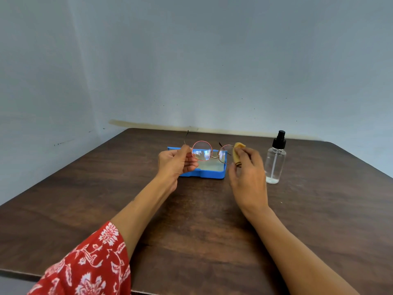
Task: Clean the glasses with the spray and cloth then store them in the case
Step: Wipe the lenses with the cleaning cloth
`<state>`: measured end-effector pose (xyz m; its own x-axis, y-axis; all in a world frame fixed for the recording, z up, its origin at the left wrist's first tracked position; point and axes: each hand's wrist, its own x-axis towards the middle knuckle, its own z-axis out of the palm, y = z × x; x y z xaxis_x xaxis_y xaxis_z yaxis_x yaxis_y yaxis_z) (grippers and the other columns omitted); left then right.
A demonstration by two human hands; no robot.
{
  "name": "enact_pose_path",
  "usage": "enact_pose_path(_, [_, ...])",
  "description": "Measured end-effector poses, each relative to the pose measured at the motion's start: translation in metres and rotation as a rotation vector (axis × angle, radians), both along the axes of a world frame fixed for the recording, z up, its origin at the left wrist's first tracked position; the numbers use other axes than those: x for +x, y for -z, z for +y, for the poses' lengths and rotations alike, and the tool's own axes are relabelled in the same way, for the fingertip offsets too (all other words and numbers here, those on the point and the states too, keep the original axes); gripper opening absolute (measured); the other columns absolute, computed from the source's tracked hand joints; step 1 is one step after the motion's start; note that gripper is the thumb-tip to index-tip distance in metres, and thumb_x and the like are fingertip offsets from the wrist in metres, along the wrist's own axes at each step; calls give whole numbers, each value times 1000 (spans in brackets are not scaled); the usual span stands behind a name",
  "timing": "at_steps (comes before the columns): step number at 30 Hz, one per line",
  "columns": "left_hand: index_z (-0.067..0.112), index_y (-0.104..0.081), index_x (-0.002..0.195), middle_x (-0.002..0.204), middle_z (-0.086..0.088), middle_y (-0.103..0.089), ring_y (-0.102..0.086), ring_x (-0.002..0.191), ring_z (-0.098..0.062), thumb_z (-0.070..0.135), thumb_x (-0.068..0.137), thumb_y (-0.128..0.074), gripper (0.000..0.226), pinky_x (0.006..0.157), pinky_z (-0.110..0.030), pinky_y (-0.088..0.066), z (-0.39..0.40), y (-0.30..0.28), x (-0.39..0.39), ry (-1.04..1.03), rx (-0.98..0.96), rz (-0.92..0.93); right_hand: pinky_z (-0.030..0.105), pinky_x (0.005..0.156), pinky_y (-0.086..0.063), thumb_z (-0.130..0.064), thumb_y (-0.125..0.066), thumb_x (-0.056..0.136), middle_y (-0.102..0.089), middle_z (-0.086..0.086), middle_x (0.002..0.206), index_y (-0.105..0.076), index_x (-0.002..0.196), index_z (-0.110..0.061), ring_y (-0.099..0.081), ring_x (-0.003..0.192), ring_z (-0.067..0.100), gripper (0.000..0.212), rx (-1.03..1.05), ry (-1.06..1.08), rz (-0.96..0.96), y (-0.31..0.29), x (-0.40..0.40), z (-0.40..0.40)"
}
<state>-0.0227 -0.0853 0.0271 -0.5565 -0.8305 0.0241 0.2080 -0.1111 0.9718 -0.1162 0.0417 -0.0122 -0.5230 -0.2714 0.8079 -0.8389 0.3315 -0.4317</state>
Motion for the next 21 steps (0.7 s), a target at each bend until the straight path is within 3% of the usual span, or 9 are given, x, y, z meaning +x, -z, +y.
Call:
enact_pose_path(7, [0,-65,70,51,-6,-63,-61,43,-11,11,84,-61,18,46,-17,-52,-2,2,0,-20,6,6,34,71,-55,6,-66,73,-59,14,116,-62,117,1,-56,107,28,44,153,-121,180,4,13,-11])
enact_pose_path(9, [0,-65,70,51,-6,-63,-60,43,-11,10,84,-61,18,46,-17,-52,-2,1,0,-17,7,15,30,75,-52,5,-64,75,-58,13,117,-61,118,0,-55,107,27,43,106,-101,142,3,10,-9])
enact_pose_path(12, [1,-65,69,49,-4,-63,-60,43,-11,11,84,-61,18,46,-17,-52,-2,1,0,-10,9,15,13,82,-35,1,-60,81,-53,10,120,-58,122,-4,-52,110,23,41,12,-33,2,2,3,-3])
enact_pose_path(15, [1,-65,69,51,-5,-63,-60,44,-11,11,84,-61,18,47,-17,-52,-3,2,0,-13,9,11,11,83,-31,0,-59,82,-52,11,120,-57,123,-4,-51,110,24,41,4,-9,-27,2,1,-1])
enact_pose_path(19, [1,-65,69,53,-7,-63,-61,44,-12,11,83,-62,18,46,-17,-52,-5,3,-2,-26,11,22,27,82,-48,4,-64,76,-56,12,118,-60,118,-1,-55,108,25,43,96,-108,99,3,12,-8])
enact_pose_path(21, [1,-65,68,51,-5,-62,-60,43,-12,11,84,-61,18,45,-17,-52,-5,4,-2,-30,15,31,27,81,-48,3,-65,75,-57,10,117,-61,117,-1,-56,107,25,43,124,-137,139,4,14,-9])
